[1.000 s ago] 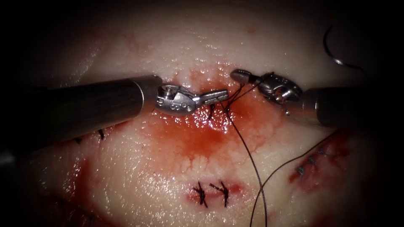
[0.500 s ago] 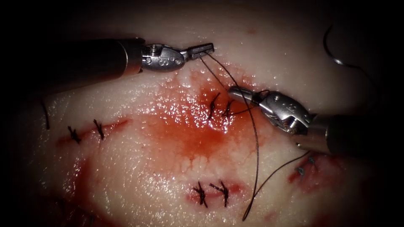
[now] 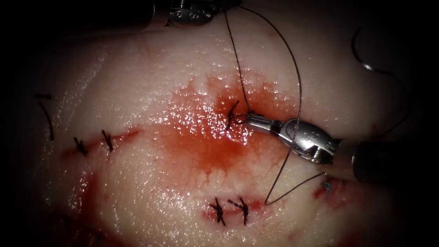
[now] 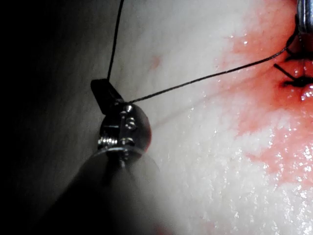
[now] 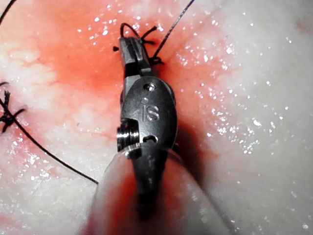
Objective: Wound Closure
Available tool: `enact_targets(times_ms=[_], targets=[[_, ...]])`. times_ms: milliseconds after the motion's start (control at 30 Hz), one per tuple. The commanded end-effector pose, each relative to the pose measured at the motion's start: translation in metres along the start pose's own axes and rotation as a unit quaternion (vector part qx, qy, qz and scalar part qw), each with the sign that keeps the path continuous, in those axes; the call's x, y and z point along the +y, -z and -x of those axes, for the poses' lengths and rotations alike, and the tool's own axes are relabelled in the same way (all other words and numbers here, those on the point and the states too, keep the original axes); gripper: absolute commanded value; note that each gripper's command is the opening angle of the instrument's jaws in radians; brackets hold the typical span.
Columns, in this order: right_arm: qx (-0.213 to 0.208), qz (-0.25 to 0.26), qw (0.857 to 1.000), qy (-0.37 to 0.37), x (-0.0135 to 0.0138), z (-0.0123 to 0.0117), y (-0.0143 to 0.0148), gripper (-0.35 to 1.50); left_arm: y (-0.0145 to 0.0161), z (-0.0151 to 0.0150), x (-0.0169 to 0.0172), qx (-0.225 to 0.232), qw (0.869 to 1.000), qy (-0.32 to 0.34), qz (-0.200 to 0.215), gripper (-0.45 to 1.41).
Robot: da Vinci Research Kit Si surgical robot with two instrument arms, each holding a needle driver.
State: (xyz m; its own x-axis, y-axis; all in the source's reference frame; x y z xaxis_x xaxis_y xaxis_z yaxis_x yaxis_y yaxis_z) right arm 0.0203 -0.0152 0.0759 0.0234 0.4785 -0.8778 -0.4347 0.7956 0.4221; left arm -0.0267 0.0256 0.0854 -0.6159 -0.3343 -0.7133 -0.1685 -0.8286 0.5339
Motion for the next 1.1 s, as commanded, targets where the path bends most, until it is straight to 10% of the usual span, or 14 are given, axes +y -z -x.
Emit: enact_targets(times_ms=[33,1100], targets=[[0.000,-0.003,1.000,0.003,-0.0008,0.0010,-0.0005,-0.35,-0.0010,0.0004,-0.0005,-0.003,1.000,-0.003,-0.004,-0.45],[-0.019,-0.034,0.999,0.030,-0.0047,0.0027,0.0007,-0.35,-0.0089,0.0086,-0.0089,-0.118,0.977,-0.122,-0.128,-0.45]])
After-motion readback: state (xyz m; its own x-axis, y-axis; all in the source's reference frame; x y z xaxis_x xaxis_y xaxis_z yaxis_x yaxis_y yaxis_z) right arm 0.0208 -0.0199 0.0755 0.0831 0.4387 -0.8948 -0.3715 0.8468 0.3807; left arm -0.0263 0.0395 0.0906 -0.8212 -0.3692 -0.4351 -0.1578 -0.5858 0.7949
